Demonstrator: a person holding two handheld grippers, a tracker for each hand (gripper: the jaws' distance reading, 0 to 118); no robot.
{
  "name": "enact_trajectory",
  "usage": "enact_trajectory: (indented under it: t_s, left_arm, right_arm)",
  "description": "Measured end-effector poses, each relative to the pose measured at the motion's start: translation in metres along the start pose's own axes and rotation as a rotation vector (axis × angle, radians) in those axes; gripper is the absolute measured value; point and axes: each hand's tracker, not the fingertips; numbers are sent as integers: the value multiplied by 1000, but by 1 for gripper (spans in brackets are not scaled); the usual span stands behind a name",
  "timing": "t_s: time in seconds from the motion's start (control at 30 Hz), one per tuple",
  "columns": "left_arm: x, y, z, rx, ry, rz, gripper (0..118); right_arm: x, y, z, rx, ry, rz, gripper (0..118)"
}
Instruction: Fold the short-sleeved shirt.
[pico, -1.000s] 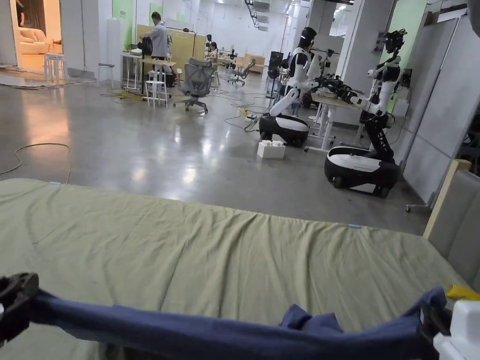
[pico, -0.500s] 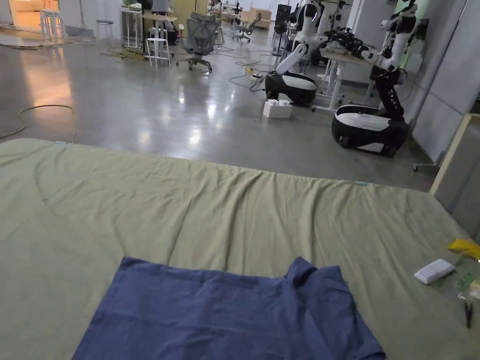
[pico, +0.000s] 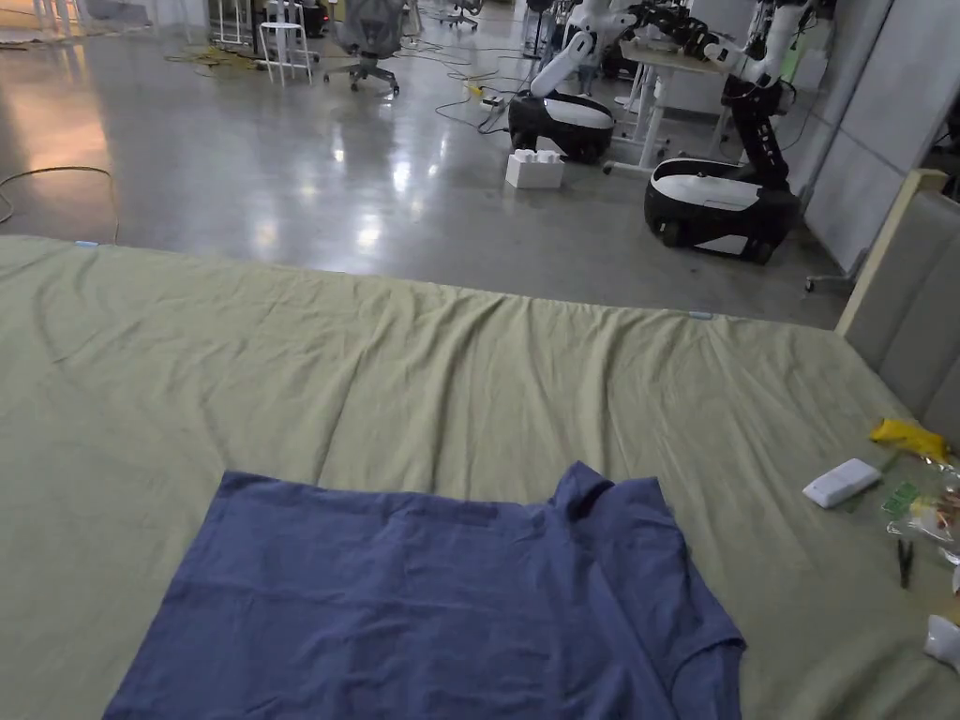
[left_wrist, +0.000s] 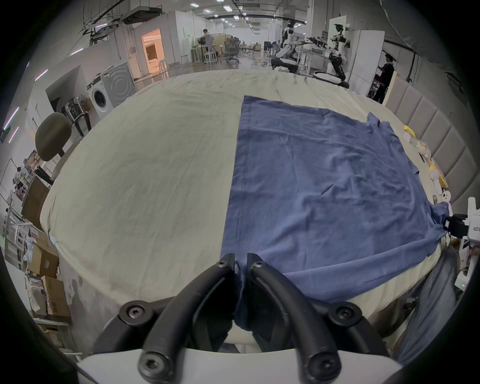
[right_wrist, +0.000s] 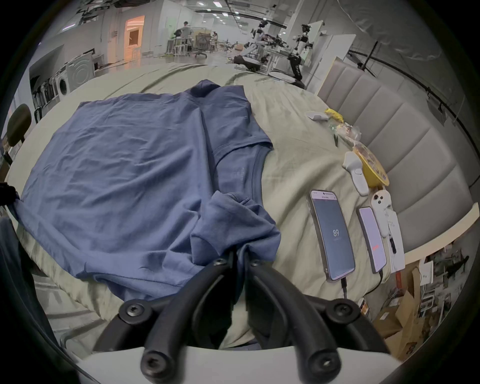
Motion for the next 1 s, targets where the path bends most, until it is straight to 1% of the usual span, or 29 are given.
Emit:
enact_trajectory:
  t_s: [0.03,0.07,0.1,0.23,0.4,0.57,0.6,0.63,0.67,0.7,0.73,0.77,0.8,0.83,0.87,1.0]
  left_arm:
    - [2,0,4,40,-14,5,38]
    - [1,2,9,86,-30,7,53]
    - [1,3,11,107,-40,9,64]
    - [14,20,28,289,-55,13,64]
    - [39,49,45,489,-51,24,64]
    - [66,77,69,701,-47,29,62]
    - [70,81,75,741,-54,23,60]
    - [75,85,80,778,-50,16,55]
    - [79,89,85,801,-40,5,46]
    - [84,93,87,823,-30,-11,30]
    - [88,96,90,848,-17,-26,19]
    - [91,98,92,870,0,-38,17]
    - [93,99,93,877,6,-40,17]
    - [94,102,94,870,0,-38,12]
    - [95,104,94,870,-2,-39,7]
    - [90,107,88,837,1,-16,4]
  right_arm:
    - [0,0,3,15,-3,-12,42]
    - [-1,1,8,66,-8,-36,61]
    - [-1,3,12,99,-11,-51,76]
    - [-5,20,35,310,-4,-138,79]
    - [-21,55,65,555,-1,-145,79]
    - [-37,88,89,766,-9,-185,79]
    - [-40,93,93,798,-18,-193,74]
    - [-43,98,96,836,-27,-188,66]
    - [-46,104,100,875,-46,-176,53]
    - [-48,107,100,887,-31,-215,34]
    - [-50,110,102,928,-31,-213,18]
    - [-52,113,103,920,-31,-212,12]
    - [-55,117,102,930,-50,-203,10]
    - [-56,122,104,958,-79,-163,5]
    - [-57,125,101,934,-53,-178,3]
    - [-58,132,95,927,-39,-187,2]
